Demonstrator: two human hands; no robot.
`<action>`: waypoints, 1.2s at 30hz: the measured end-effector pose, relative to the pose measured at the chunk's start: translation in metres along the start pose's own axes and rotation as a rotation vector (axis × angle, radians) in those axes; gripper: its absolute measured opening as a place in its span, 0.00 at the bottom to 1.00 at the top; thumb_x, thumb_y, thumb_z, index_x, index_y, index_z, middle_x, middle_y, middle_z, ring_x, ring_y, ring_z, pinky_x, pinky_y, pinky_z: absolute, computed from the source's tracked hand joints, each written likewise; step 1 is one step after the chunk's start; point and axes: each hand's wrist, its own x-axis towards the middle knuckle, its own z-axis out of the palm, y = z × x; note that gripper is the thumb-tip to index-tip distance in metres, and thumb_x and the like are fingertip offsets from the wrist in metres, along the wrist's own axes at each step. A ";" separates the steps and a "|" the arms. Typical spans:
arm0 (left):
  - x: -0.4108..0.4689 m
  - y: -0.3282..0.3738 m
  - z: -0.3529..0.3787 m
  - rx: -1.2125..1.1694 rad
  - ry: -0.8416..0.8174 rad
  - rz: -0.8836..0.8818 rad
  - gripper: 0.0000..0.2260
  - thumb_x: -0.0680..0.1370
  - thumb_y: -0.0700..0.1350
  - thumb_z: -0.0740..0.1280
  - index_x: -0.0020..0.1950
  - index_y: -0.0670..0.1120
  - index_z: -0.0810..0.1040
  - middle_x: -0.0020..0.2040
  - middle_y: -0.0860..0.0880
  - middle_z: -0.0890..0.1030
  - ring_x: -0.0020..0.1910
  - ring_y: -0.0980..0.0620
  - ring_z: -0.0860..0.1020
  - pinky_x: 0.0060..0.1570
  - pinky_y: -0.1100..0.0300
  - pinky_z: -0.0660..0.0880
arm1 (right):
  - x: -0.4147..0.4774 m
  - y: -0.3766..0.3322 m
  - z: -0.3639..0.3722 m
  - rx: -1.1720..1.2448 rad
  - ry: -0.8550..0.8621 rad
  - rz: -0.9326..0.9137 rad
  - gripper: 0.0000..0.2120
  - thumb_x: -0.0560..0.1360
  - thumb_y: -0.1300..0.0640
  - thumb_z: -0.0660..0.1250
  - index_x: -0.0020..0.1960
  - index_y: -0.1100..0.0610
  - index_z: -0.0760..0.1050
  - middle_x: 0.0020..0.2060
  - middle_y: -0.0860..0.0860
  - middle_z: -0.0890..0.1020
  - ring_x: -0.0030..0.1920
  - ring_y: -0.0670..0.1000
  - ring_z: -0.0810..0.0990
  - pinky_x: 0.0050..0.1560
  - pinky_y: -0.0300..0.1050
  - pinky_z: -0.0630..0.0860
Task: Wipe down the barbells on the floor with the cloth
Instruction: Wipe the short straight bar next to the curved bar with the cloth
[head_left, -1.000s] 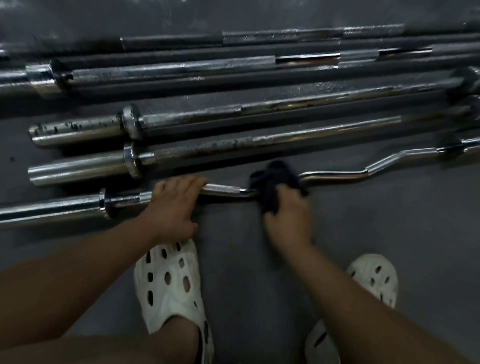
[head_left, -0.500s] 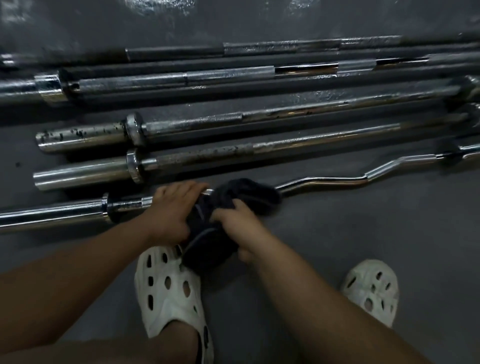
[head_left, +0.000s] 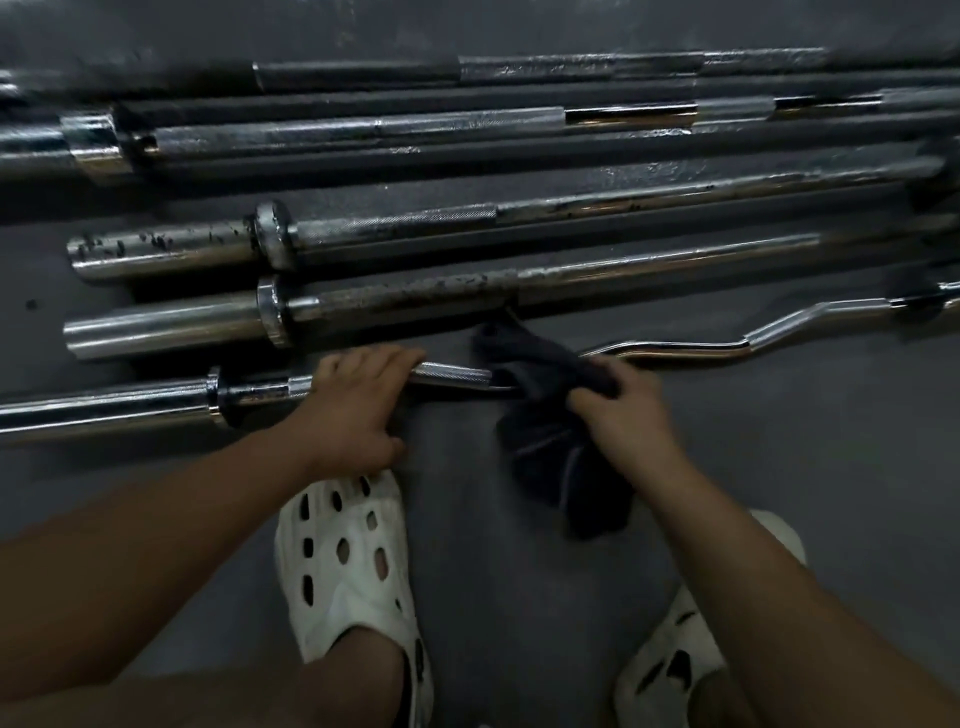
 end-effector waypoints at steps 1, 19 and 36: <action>0.001 0.000 0.000 0.004 0.005 0.000 0.46 0.60 0.58 0.62 0.78 0.53 0.53 0.77 0.51 0.58 0.74 0.48 0.56 0.69 0.52 0.52 | 0.002 0.009 -0.004 -0.157 0.167 -0.037 0.24 0.70 0.58 0.71 0.66 0.52 0.78 0.68 0.58 0.72 0.64 0.57 0.74 0.65 0.45 0.69; 0.000 0.000 -0.007 -0.003 -0.044 -0.015 0.48 0.61 0.59 0.61 0.79 0.47 0.50 0.78 0.47 0.56 0.76 0.48 0.54 0.71 0.54 0.50 | -0.019 -0.065 0.095 -0.470 -0.265 -0.492 0.21 0.69 0.58 0.65 0.62 0.50 0.78 0.61 0.53 0.75 0.59 0.60 0.74 0.57 0.50 0.75; 0.002 -0.001 0.000 0.024 0.004 -0.004 0.46 0.67 0.50 0.72 0.79 0.52 0.50 0.77 0.51 0.56 0.75 0.48 0.55 0.70 0.51 0.52 | 0.012 0.010 0.025 -0.353 0.316 -0.352 0.29 0.67 0.62 0.64 0.67 0.49 0.75 0.64 0.57 0.73 0.62 0.62 0.73 0.64 0.53 0.72</action>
